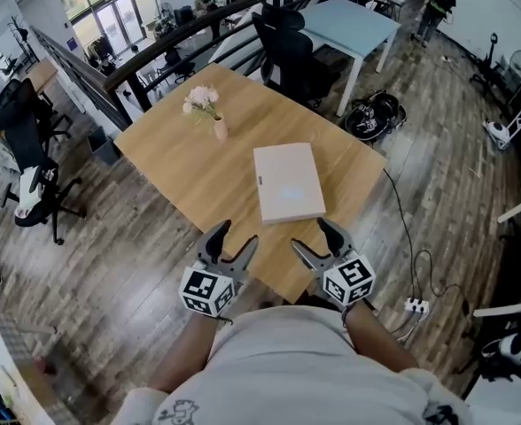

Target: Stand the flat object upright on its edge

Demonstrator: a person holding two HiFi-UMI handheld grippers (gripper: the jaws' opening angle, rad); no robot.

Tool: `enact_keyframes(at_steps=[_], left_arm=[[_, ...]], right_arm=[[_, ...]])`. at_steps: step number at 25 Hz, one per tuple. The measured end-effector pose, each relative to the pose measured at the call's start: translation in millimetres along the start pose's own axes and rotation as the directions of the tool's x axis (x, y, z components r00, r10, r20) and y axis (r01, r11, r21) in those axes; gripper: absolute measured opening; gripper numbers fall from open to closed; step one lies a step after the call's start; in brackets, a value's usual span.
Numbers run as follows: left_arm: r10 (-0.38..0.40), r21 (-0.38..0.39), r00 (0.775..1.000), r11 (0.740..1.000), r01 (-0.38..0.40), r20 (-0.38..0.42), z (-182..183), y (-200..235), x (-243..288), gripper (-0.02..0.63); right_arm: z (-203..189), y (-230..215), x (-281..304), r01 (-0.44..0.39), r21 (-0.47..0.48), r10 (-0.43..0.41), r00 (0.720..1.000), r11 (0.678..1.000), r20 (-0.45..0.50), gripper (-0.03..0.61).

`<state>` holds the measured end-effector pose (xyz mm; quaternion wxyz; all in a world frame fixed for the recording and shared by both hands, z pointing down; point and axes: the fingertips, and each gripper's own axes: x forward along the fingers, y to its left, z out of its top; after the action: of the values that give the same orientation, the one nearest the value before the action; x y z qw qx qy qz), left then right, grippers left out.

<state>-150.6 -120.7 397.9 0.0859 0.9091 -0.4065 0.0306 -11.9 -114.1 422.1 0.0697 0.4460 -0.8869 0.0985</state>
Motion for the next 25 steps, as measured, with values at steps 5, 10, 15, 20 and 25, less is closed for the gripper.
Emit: enact_keyframes(at_steps=[5, 10, 15, 20, 25], left_arm=[[0.014, -0.001, 1.000, 1.000, -0.014, -0.009, -1.0, 8.0, 17.7, 0.276], [0.025, -0.022, 0.999, 0.999, -0.025, -0.035, -5.0, 14.9, 42.2, 0.276], [0.028, -0.040, 0.997, 0.999, -0.030, -0.067, -12.7, 15.7, 73.2, 0.276], [0.045, -0.061, 0.993, 0.997, -0.052, -0.111, -23.1, 28.0, 106.0, 0.276], [0.064, -0.025, 0.983, 0.997, -0.070, -0.170, -34.2, 34.3, 137.6, 0.276]], right_arm=[[-3.1, -18.4, 6.0, 0.001, 0.008, -0.001, 1.000, 1.000, -0.013, 0.345], [-6.3, -49.6, 13.9, 0.007, 0.026, -0.006, 0.999, 1.000, -0.036, 0.345], [-10.6, -90.0, 24.3, 0.017, 0.042, -0.014, 0.998, 0.999, -0.065, 0.345], [-17.6, -123.4, 41.2, 0.001, 0.046, 0.004, 0.994, 0.999, -0.108, 0.347], [-29.6, -159.8, 57.0, -0.005, 0.067, 0.015, 0.988, 0.998, -0.155, 0.350]])
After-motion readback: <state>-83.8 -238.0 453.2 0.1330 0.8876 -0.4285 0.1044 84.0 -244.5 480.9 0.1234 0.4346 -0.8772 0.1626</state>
